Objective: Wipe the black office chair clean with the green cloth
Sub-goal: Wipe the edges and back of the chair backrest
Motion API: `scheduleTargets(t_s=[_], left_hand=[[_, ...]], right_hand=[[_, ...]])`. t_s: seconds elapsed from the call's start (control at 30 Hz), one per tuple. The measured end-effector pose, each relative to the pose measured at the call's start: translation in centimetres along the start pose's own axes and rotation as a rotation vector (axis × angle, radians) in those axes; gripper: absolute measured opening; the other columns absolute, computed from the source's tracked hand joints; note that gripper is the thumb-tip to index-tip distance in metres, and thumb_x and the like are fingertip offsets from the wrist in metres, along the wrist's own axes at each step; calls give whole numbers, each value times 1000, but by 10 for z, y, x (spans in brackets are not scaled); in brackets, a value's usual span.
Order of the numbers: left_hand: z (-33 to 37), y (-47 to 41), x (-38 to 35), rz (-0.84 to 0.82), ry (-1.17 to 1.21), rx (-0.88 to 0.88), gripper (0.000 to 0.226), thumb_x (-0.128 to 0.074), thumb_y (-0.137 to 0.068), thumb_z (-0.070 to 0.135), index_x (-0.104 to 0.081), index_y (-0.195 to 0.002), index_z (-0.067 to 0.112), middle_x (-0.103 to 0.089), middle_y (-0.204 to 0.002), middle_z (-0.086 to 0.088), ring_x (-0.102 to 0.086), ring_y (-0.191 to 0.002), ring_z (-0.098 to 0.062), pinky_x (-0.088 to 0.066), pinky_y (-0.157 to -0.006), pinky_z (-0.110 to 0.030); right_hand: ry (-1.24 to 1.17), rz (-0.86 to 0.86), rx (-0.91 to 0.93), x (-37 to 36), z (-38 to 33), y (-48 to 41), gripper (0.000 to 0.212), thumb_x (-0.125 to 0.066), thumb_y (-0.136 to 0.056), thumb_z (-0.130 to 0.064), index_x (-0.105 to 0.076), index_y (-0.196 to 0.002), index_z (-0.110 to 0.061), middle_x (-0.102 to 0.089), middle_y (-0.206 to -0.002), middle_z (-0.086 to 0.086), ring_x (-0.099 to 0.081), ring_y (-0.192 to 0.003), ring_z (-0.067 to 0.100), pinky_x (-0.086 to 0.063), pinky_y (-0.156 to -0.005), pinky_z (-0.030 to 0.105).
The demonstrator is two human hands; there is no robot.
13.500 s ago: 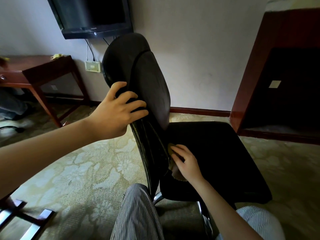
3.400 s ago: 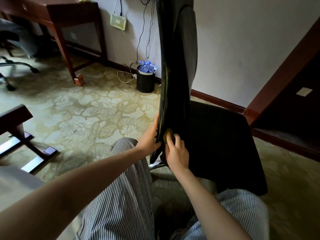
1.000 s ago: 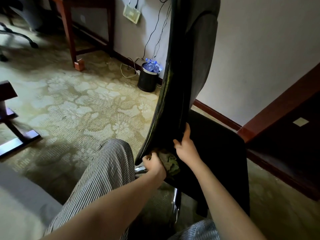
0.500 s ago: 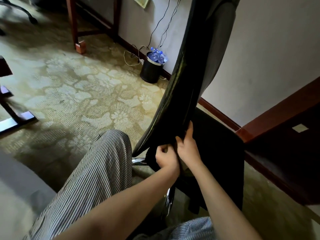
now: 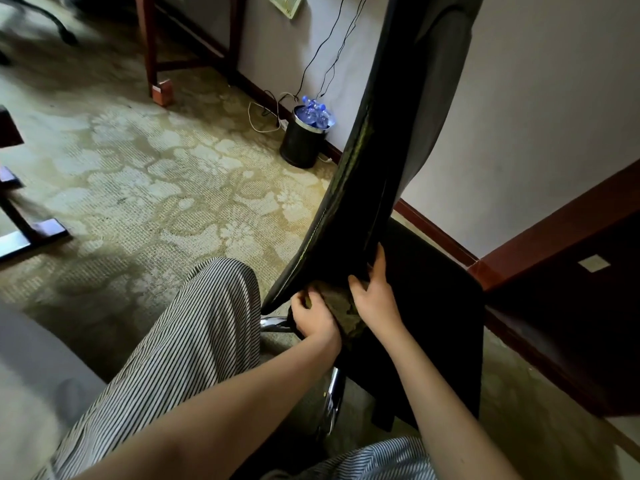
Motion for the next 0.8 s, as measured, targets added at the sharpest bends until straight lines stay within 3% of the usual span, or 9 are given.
scheduleTargets(t_s=[0.07,0.2,0.33,0.43,0.53,0.7,0.8], left_hand=[[9,10,-6,73,14,27,27,-47,-95,22,-49,-114,4,-56,-107,-10,-53,-99,-28,-36,-78,-25],[13,15,-18,125,17,22,31,-43,-96,21,-42,-122,5,-47,-129,-23,-50,-110,-38,-37,-88,-37],[6,17,-17,-9,-121,-58,40,-42,-96,34,-46,-124,7,-45,-133,-15,-47,-116,-33,-35,-95,-35],[0,14,-17,-81,-256,-150,44,-41,-97,30,-42,-133,4,-41,-138,-15,-43,-122,-33,-33,-98,-34],[-5,1,-8,-36,-272,-140,38,-40,-96,15,-45,-133,4,-47,-135,-17,-43,-125,-32,-30,-101,-31],[3,0,-1,13,-260,-124,36,-50,-94,20,-43,-127,6,-57,-121,-16,-53,-112,-34,-38,-91,-35],[5,2,-3,10,-241,-108,37,-48,-95,19,-50,-128,3,-57,-125,-16,-51,-116,-32,-36,-93,-31]], right_hand=[[17,-6,-2,2,1,0,72,-45,-98,-14,2,-150,-31,-40,-146,4,-46,-128,24,-42,-98,33],[12,-44,-17,8,6,4,66,-42,-99,-14,-5,-151,-31,-42,-143,3,-43,-130,22,-39,-101,33],[20,-65,-1,10,6,9,63,-41,-99,-16,-8,-151,-31,-41,-144,1,-43,-129,19,-39,-98,29],[-75,-39,24,13,-2,6,74,-46,-97,-11,1,-150,-33,-38,-146,3,-42,-130,19,-39,-100,31],[-183,-46,57,21,-14,0,90,-55,-92,-10,10,-147,-38,-29,-151,1,-36,-135,21,-36,-105,39],[-111,-48,123,21,-27,-7,105,-65,-87,-18,21,-144,-39,-16,-156,-3,-26,-140,18,-29,-109,38],[-67,-51,154,17,-28,-11,102,-64,-88,-19,19,-144,-41,-14,-156,-4,-22,-141,18,-27,-110,40]])
Point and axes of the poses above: each hand's wrist, its own y-axis away from the middle knuckle, its own x-axis out of the back of the hand, z = x × y, the point moved 4 cm from there along -y, towards the middle knuckle
